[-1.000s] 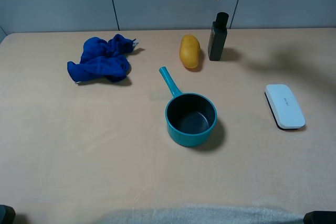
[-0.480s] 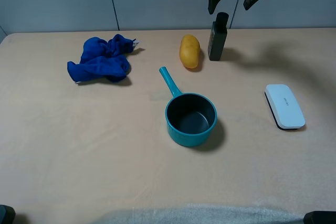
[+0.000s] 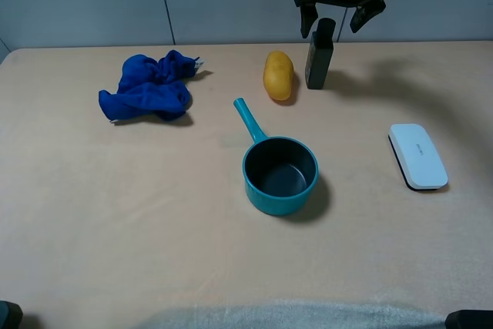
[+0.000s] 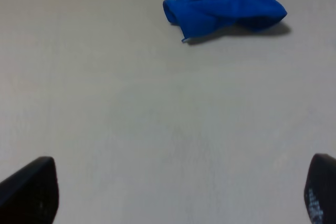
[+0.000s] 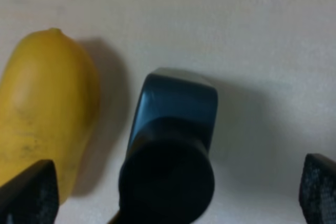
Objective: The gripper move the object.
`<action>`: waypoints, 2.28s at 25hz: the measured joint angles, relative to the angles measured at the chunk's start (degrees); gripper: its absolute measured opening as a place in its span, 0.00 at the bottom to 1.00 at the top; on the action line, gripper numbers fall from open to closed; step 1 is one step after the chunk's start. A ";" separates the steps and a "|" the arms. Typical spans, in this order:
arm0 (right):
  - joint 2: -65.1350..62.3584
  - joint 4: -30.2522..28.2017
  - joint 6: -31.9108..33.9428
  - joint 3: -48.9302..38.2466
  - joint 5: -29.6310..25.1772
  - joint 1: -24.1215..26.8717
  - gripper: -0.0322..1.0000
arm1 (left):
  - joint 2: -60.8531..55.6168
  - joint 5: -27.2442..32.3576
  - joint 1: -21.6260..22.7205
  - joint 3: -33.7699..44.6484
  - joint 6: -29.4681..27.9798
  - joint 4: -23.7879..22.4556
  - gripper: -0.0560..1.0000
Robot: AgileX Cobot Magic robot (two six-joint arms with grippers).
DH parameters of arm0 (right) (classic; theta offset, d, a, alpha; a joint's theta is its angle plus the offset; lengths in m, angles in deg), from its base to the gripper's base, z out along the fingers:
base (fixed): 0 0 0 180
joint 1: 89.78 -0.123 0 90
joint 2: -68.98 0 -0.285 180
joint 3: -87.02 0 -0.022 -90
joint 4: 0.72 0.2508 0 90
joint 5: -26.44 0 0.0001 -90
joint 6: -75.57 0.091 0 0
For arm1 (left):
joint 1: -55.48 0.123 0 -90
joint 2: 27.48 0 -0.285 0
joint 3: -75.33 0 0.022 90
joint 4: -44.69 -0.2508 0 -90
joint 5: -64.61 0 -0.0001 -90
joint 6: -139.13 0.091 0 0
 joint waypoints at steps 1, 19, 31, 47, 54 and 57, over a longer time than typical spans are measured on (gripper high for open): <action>0.25 0.00 0.20 0.00 0.14 0.00 0.70 | 0.00 0.00 0.00 0.00 0.00 0.00 0.95; 5.34 -0.50 2.67 0.00 3.01 0.00 0.70 | 0.00 0.00 0.00 0.00 0.00 0.00 0.95; 5.47 -0.50 4.83 0.00 3.83 0.00 0.54 | 0.00 0.00 0.00 0.00 0.00 0.00 0.94; 5.47 -0.43 4.85 0.00 2.62 0.00 0.32 | 0.00 0.00 0.00 0.00 0.00 0.00 0.94; 5.67 -0.61 4.85 0.96 1.59 0.00 0.32 | 0.00 0.00 0.00 0.00 0.00 0.00 0.94; 6.12 -2.18 4.85 3.92 -1.42 0.00 0.32 | 0.00 0.00 0.00 0.00 0.00 0.00 0.94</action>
